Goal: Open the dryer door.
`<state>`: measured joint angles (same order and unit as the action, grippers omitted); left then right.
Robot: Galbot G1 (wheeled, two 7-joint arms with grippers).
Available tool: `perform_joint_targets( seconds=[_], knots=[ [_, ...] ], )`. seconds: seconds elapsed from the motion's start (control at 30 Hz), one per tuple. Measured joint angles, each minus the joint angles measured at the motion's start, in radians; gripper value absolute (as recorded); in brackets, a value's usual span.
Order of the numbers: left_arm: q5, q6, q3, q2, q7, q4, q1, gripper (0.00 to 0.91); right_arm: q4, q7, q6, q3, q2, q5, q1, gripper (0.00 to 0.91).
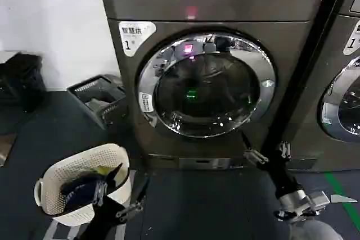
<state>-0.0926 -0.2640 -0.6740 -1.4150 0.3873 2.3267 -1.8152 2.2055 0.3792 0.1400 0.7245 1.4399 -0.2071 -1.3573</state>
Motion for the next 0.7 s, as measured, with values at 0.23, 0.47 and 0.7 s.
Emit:
perform_joint_targets(
  seconds=[0.23,0.47,0.7],
  knots=[
    [-0.036,-0.010,0.001,0.001,-0.001,-0.009,0.006,0.907,-0.089,0.110,-0.002,-0.021,-0.105,-0.096,0.072,0.907],
    [-0.044,-0.019,-0.007,0.001,-0.001,-0.008,-0.002,0.907,-0.187,0.146,0.015,-0.102,-0.267,-0.199,0.191,0.907],
    [-0.050,0.001,-0.017,-0.005,0.020,-0.034,0.004,0.907,-0.330,0.146,-0.016,-0.278,-0.330,-0.204,0.373,0.907]
  ],
)
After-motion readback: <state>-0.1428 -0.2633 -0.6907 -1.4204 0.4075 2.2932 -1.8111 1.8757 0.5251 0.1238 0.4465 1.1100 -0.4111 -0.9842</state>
